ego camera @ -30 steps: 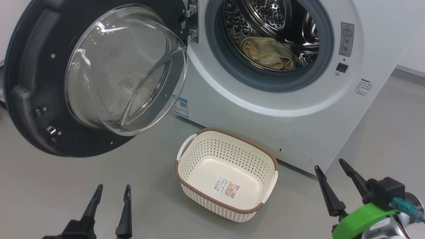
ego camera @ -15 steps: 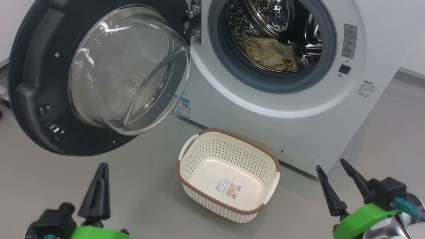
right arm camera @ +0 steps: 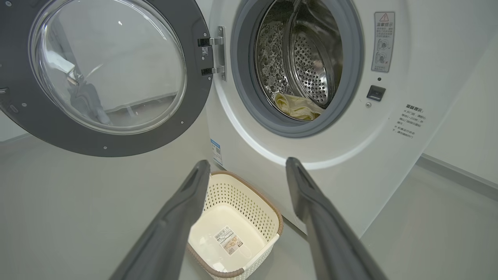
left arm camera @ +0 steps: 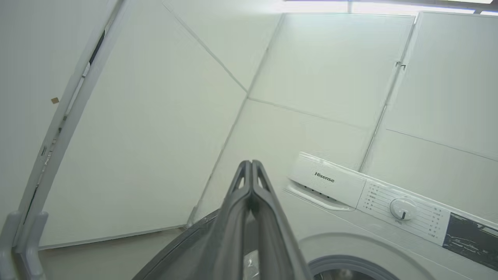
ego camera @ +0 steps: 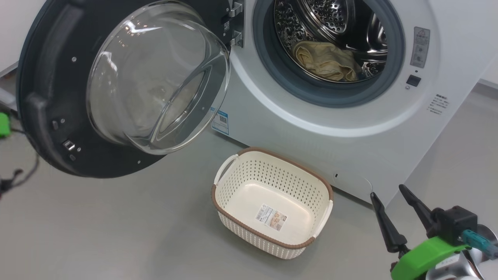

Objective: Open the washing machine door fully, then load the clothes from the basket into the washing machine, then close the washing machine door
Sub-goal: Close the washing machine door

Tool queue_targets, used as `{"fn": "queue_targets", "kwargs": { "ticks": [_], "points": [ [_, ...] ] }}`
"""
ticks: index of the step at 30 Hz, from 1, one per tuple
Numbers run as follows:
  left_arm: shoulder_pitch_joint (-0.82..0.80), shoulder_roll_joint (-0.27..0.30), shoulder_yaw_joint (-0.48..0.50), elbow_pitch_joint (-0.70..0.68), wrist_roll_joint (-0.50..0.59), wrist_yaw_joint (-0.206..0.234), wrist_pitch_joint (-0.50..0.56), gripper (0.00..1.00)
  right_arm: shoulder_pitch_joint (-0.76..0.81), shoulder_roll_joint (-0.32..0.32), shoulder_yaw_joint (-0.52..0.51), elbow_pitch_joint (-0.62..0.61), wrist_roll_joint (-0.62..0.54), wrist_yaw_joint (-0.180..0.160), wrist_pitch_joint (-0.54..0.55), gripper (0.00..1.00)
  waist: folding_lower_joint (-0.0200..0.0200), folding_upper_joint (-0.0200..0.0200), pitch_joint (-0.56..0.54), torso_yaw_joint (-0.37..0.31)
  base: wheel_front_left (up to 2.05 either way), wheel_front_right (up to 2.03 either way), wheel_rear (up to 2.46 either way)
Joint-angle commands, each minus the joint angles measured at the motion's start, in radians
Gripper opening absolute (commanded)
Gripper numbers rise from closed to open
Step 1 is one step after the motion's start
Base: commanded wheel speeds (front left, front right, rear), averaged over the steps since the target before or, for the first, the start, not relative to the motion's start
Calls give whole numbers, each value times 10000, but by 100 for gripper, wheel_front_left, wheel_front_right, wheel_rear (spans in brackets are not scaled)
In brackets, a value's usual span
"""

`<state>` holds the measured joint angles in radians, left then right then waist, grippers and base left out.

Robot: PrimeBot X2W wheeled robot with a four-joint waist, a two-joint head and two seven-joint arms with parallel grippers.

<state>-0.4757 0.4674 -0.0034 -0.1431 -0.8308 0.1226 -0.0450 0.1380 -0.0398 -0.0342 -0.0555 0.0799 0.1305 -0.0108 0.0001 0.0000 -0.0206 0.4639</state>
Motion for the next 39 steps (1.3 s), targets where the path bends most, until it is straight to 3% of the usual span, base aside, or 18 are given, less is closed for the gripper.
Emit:
{"fn": "queue_targets", "kwargs": {
  "ticks": [1,9,21,27,39],
  "points": [
    [-1000,638,688,421,-466,-127,391,0,-394,-175,224,-408,74,2,10,100,-1,0,53,-85,0,0,0],
    [-3042,778,1837,4215,-2946,-481,1782,0,-503,-261,314,-486,327,2,157,100,-1,0,346,-496,0,0,0],
    [-2982,417,3561,8154,-5343,-931,2720,0,-585,-474,377,-639,457,2,325,100,-1,0,608,-992,0,0,0],
    [-2680,135,4238,9364,-6214,-1212,3090,0,-614,-553,414,-737,520,2,397,100,-1,0,750,-1135,0,0,0],
    [-2350,-43,4250,10490,-6580,-1478,4097,0,-651,-680,369,-858,606,2,538,100,-1,0,942,-1338,0,0,0]
  ]
}}
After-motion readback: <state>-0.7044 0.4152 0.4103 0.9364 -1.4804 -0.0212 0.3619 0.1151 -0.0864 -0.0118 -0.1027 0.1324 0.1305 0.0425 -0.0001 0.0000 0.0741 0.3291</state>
